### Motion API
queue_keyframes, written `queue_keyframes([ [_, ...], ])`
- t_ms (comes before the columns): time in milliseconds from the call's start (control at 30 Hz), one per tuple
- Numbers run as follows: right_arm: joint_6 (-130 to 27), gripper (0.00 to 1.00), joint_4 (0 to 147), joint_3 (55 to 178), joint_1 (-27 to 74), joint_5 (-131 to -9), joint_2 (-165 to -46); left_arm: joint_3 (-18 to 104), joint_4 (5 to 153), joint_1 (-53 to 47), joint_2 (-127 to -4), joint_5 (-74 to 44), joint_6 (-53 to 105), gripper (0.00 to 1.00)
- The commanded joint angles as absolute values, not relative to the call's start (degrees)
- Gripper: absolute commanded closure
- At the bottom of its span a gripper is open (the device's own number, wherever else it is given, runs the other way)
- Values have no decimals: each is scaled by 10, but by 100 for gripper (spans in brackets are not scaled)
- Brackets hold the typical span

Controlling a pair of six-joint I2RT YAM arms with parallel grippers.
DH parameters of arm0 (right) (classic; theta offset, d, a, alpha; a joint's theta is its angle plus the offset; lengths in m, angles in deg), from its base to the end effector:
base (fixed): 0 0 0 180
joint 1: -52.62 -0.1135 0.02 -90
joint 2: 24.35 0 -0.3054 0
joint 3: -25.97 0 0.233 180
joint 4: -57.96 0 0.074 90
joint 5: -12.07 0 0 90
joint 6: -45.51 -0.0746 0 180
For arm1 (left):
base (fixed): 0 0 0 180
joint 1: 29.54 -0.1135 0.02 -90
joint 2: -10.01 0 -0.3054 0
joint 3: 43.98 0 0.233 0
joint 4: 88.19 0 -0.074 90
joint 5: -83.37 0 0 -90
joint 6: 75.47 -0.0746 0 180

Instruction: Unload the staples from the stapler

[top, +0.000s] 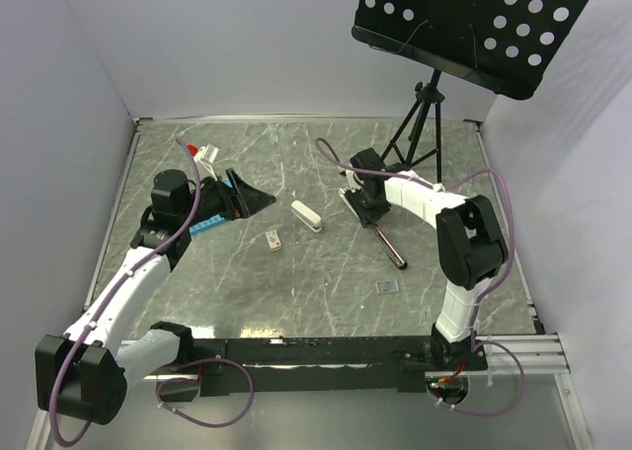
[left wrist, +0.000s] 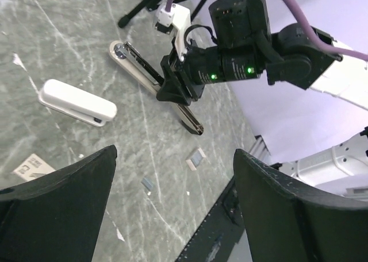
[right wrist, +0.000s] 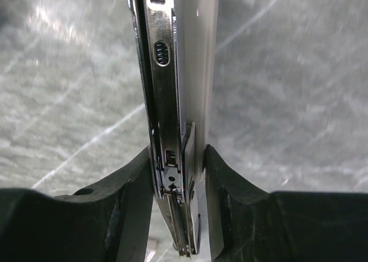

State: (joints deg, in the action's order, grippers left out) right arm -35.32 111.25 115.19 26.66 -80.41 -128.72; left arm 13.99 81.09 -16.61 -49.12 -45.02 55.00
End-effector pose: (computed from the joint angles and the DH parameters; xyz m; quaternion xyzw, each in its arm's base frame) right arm 0.3388 0.1614 0.2103 -0.2925 0.9376 0.0063 0.1881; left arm 0.2098 -0.0957 0.3436 0.0267 0.7616 -0.4955 0.4169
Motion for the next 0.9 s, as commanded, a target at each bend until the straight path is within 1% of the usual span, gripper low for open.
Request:
queue_keyframes([
  [0,-331,87,1077,1186,294,-751,-1306,166,794,-167,-472,-407,531,13],
  [33,-335,83,1071,1187,297,-745,-1314,167,790,-168,-469,-401,529,13],
  [200,-339,75,1065,1188,299,-731,-1332,166,782,-167,-454,-360,525,12],
  [300,-346,56,1058,1183,299,-734,-1328,166,778,-167,-448,-349,523,12],
  [333,-351,47,1058,1183,299,-734,-1326,166,777,-167,-447,-344,523,12],
  [433,-356,39,1063,1183,299,-738,-1318,166,773,-167,-444,-334,521,12],
  [533,-366,35,1075,1189,298,-748,-1298,166,771,-167,-440,-319,520,12],
  [633,-379,33,1069,1186,292,-742,-1260,169,750,-168,-426,-285,516,12],
  [733,-395,32,1051,1174,280,-716,-1223,164,738,-168,-391,-221,510,12],
  [767,-402,32,1045,1169,277,-702,-1216,161,736,-168,-380,-182,510,12],
  [867,-421,31,1027,1164,253,-698,-1198,145,736,-167,-325,-124,509,12],
])
